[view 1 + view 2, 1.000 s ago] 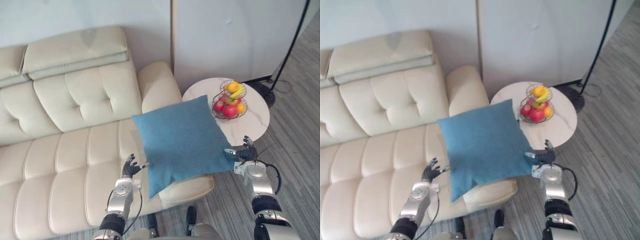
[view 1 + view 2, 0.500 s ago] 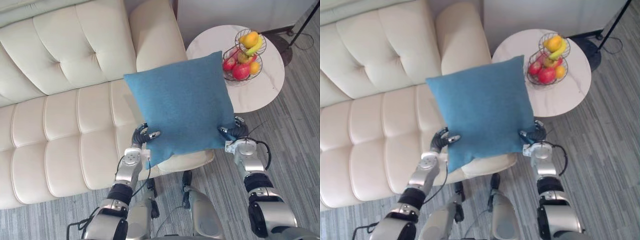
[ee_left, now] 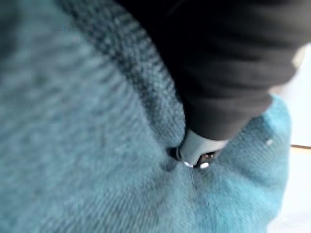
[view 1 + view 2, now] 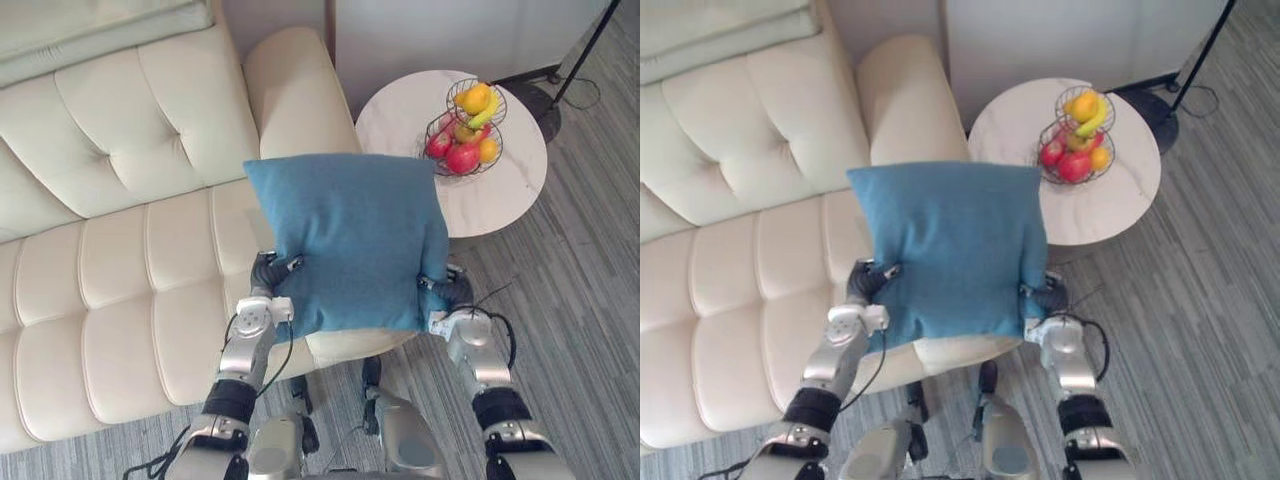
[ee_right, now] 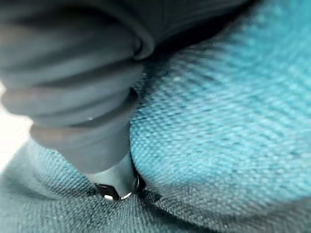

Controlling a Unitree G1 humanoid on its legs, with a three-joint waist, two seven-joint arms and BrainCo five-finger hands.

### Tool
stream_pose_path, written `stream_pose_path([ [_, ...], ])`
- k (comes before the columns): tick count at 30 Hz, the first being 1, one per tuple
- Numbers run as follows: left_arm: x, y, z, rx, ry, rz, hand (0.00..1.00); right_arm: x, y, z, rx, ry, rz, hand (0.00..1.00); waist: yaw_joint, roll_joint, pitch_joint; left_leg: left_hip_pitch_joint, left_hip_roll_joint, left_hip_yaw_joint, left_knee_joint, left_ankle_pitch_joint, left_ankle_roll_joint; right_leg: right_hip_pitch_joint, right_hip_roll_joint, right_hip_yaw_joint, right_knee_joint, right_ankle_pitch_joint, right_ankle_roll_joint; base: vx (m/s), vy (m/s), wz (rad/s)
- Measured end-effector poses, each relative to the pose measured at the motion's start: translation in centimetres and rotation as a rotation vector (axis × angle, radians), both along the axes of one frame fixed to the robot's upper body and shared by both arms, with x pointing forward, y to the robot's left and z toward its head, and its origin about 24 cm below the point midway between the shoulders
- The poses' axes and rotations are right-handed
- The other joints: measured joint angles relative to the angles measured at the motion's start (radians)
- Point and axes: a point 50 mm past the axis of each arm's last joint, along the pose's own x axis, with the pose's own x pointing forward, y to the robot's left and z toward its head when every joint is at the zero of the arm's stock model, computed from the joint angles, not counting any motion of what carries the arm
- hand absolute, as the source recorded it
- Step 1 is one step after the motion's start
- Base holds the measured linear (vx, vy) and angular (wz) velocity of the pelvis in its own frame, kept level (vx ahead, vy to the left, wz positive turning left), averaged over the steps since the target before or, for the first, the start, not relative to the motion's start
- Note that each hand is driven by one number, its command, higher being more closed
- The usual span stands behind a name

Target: Pick up cushions and gather them together orderly.

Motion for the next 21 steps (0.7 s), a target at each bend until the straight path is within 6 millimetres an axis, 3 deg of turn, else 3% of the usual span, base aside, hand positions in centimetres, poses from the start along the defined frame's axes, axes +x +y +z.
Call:
stream_pose_path([
  [6, -4.2, 1.6, -1.1, -0.016, 0.023, 0.041, 1.00, -3.0, 1.8, -1.4, 0.089, 0.032, 0.068, 1.00, 0.017, 0.011, -0.127, 0.036, -0.001, -0.001, 0.000, 0.000, 0.000, 0.076, 0.006, -0.009, -0.054, 0.001, 0.001, 0.13, -0.027, 0.14],
  [13, -6.5, 2.7, -1.1, -0.036, 0.016, 0.099, 1.00, -3.1, 3.4, -0.7, 0.100, -0.002, 0.132, 1.00, 0.059, 0.019, -0.192, 0.055, 0.001, -0.026, 0.008, -0.012, 0.001, 0.112, 0.003, -0.041, -0.048, -0.003, 0.007, -0.01, 0.017, 0.18],
  [14, -6.5, 2.8, -1.2, -0.043, 0.020, 0.109, 1.00, -2.9, 3.6, -0.5, 0.093, -0.007, 0.137, 1.00, 0.057, 0.017, -0.215, 0.014, 0.014, 0.022, 0.049, -0.077, 0.011, 0.097, -0.014, -0.089, -0.042, -0.003, 0.006, -0.10, 0.075, 0.50],
  [15, -6.6, 2.8, -1.2, -0.047, 0.022, 0.113, 1.00, -2.9, 3.6, -0.5, 0.089, -0.007, 0.140, 1.00, 0.056, 0.007, -0.228, -0.002, 0.017, 0.073, 0.081, -0.104, 0.023, 0.087, -0.032, -0.107, -0.041, -0.003, 0.006, -0.09, 0.105, 0.66],
  [16, -6.6, 2.6, -1.4, -0.063, 0.031, 0.117, 1.00, -2.8, 3.5, -0.4, 0.071, -0.013, 0.143, 1.00, 0.055, -0.004, -0.237, -0.029, 0.041, 0.161, 0.215, -0.145, 0.088, 0.076, -0.072, -0.130, -0.023, -0.003, 0.006, 0.00, 0.107, 0.59],
  [17, -6.8, 2.3, -1.9, -0.081, 0.051, 0.122, 1.00, -2.7, 3.3, -0.3, 0.053, -0.013, 0.144, 1.00, 0.049, 0.008, -0.246, -0.019, 0.084, 0.215, 0.302, -0.153, 0.093, 0.076, -0.096, -0.156, 0.001, -0.004, 0.010, 0.00, 0.128, 0.58],
  [18, -6.8, 2.1, -2.0, -0.089, 0.056, 0.123, 1.00, -2.7, 3.2, -0.3, 0.046, -0.012, 0.143, 1.00, 0.041, 0.019, -0.254, -0.009, 0.102, 0.229, 0.316, -0.145, 0.078, 0.076, -0.100, -0.169, 0.011, -0.005, 0.019, -0.04, 0.221, 0.67],
  [19, -6.8, 1.7, -2.1, -0.103, 0.061, 0.118, 1.00, -2.8, 2.8, -0.3, 0.045, -0.012, 0.126, 1.00, 0.030, 0.054, -0.278, -0.009, 0.107, 0.194, 0.268, -0.152, -0.028, 0.071, -0.106, -0.199, 0.025, 0.000, 0.042, -0.08, 0.260, 0.64],
  [20, -6.8, 1.6, -2.1, -0.099, 0.059, 0.110, 1.00, -2.8, 2.7, -0.3, 0.049, -0.011, 0.117, 1.00, 0.024, 0.064, -0.290, -0.004, 0.093, 0.180, 0.227, -0.160, -0.033, 0.067, -0.110, -0.210, 0.025, 0.007, 0.052, -0.10, 0.379, 0.98],
  [21, -6.5, 1.7, -2.1, -0.084, 0.056, 0.098, 1.00, -2.9, 2.7, -0.6, 0.063, -0.004, 0.105, 1.00, 0.011, 0.047, -0.298, 0.010, 0.046, 0.151, 0.149, -0.124, -0.015, 0.064, -0.146, -0.236, 0.027, 0.025, 0.070, -0.10, 0.432, 0.85],
])
